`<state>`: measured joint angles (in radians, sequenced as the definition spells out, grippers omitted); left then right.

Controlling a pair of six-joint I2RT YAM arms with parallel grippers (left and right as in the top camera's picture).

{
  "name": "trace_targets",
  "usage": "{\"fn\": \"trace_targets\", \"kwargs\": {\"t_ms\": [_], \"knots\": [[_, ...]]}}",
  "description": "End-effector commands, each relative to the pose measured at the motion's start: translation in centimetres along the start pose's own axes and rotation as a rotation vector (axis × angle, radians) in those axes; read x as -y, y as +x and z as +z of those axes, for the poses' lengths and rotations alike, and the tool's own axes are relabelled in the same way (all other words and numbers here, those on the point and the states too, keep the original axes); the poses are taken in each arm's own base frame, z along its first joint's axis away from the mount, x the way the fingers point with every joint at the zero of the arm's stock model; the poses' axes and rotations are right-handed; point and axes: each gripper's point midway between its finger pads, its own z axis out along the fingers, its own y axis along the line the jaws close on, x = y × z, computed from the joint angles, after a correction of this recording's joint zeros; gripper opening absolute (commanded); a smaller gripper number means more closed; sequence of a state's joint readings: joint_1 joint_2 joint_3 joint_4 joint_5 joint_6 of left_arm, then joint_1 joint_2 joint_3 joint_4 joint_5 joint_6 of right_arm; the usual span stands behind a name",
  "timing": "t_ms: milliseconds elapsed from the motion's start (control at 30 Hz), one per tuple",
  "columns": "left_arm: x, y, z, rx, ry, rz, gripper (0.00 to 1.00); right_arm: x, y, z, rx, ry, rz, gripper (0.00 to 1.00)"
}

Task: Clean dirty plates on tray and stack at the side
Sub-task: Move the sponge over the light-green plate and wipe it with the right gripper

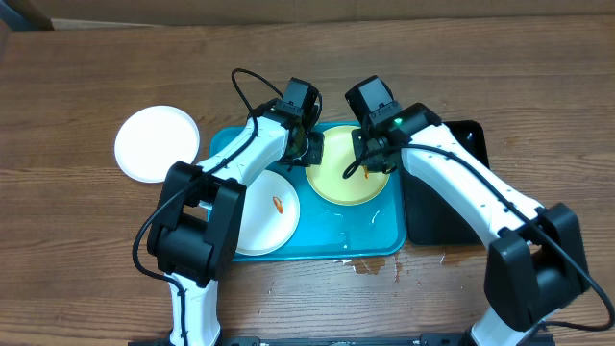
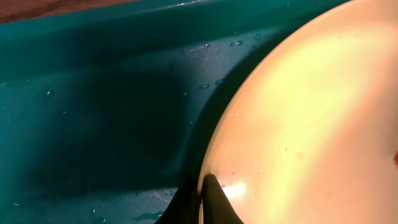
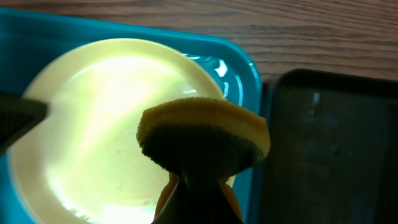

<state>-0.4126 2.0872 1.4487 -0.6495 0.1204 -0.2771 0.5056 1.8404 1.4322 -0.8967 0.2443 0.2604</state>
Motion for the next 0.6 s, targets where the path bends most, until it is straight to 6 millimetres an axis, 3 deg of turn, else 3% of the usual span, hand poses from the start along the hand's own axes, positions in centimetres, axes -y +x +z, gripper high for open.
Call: {"fn": "trace_targets", "kwargs": {"t_ms": [0, 233, 567], "knots": [[-0.1, 0.6, 0.7, -0.019, -0.011, 0.016, 0.04, 0.8, -1.1, 0.6, 0.028, 0.064, 0.003, 0.04], [-0.1, 0.6, 0.7, -0.019, -0.011, 0.016, 0.04, 0.4, -0.8, 2.9, 0.008, 0.071, -0.002, 0.04], [-0.1, 0.6, 0.7, -0.019, -0.011, 0.016, 0.04, 0.7, 1.5, 6.5, -0.101, 0.111, -0.023, 0.04]]}}
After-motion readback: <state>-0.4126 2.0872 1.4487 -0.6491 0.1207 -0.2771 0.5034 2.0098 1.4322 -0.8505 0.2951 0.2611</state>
